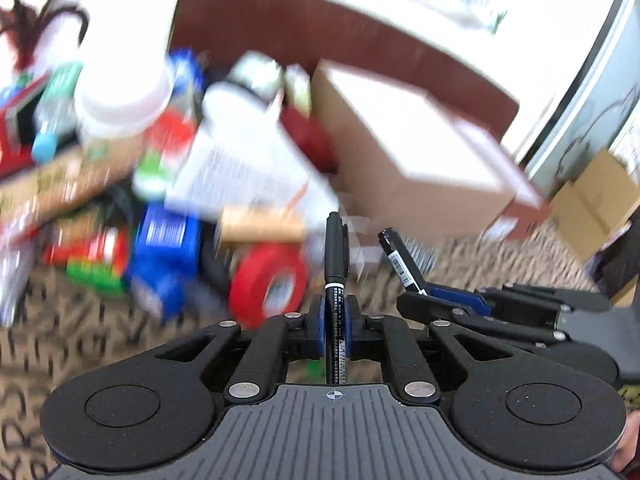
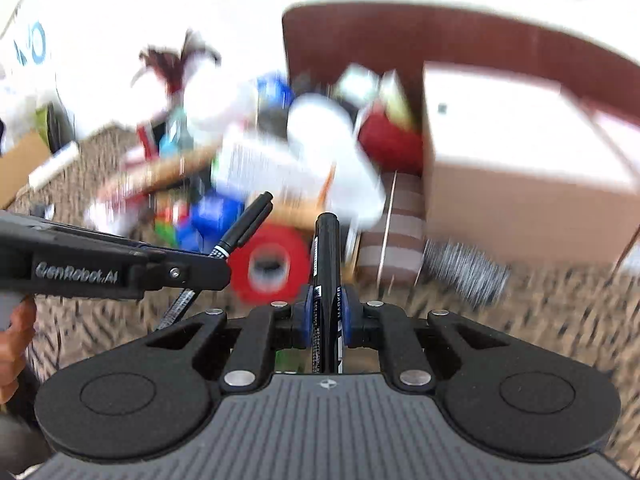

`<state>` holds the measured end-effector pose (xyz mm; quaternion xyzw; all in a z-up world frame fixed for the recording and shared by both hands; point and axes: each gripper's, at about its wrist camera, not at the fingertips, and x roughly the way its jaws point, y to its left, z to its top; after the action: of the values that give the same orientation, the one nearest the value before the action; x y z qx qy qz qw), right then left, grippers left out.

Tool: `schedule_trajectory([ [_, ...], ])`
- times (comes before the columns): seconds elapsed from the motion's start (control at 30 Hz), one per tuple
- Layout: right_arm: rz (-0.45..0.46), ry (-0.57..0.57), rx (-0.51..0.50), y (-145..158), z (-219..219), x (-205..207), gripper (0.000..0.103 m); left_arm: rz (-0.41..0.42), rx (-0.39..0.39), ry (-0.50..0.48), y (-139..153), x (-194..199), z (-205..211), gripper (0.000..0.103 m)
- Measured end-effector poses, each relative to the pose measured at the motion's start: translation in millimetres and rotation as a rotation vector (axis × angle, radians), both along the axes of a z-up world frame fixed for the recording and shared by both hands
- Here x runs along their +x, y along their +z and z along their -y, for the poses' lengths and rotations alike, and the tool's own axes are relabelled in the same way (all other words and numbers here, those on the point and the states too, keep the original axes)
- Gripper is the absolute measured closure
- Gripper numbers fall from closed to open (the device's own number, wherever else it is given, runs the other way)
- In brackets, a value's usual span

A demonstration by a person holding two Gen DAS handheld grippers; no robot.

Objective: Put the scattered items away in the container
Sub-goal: 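Carry both markers over the white box and open both grippers to drop them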

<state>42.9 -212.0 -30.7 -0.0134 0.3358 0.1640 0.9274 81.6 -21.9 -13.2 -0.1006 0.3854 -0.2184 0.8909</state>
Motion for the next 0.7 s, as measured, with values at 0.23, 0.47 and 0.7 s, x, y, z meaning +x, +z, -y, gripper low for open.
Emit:
schedule_trajectory([
  [0.23,0.172,-0.044,-0.056,75,26,54,0.087,0.157,-0.036,-0.011,68,57,43,0.098],
  [0.47,0.212,-0.225,-0.158,85,60,140,0.087,0.100,-0.141,0.029,67,152,93,0.098],
  [0.7,0.091,-0.310,-0.185,37,96,211,0.087,0.056,-0.123,-0.026,39,223,158,0.098],
])
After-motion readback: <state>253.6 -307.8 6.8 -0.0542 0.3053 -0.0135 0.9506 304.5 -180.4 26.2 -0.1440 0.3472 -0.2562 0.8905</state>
